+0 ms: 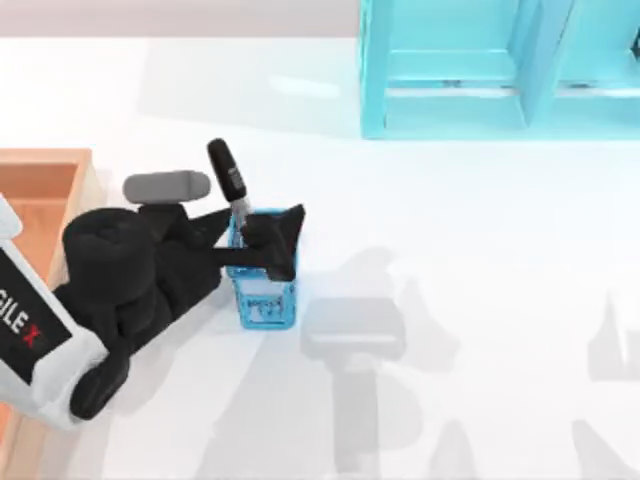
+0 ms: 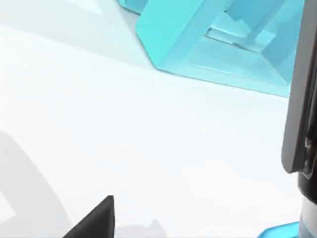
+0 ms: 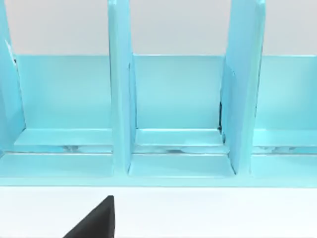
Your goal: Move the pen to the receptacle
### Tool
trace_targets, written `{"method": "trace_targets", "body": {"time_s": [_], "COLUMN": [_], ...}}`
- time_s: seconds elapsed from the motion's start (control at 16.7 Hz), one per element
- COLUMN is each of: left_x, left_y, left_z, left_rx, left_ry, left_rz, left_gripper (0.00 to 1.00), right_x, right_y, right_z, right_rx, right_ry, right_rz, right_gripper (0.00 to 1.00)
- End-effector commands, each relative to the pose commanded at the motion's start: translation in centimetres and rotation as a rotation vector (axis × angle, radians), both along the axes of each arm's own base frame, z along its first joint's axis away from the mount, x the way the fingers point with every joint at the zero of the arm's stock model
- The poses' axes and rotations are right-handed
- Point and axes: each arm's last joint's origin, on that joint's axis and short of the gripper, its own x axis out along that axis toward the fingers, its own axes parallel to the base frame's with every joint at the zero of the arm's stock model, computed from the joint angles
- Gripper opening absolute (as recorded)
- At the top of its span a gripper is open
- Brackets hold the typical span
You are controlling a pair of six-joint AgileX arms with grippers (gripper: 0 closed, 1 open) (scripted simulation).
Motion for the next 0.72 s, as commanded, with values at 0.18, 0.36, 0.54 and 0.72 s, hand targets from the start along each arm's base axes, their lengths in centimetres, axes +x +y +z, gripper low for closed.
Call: {"method": "trace_targets", "body": {"time_s": [0.18,0.36,0.54,0.72], "left_x": [0.11,0.11,0.11,0.11], "left_y": [-0.12,-0.12,-0.12,-0.12], "left_z": [-0.06,-0.06,-0.06,-0.06], "left_rx": [0.000,0.000,0.000,0.000], "left_ry": [0.000,0.000,0.000,0.000], "left_rz": [0.000,0.000,0.000,0.000], "left_gripper": [1.00,0.85,0.62,0.40], "right_x": [0.00,0.00,0.00,0.00], "right_y": [0.00,0.00,0.00,0.00], "right_z": [0.00,0.00,0.00,0.00], "right_rx": [0.000,0.000,0.000,0.000], "right_ry": [0.000,0.000,0.000,0.000], "right_rz": [0.000,0.000,0.000,0.000], "right_gripper": [1.00,1.00,1.00,1.00]}}
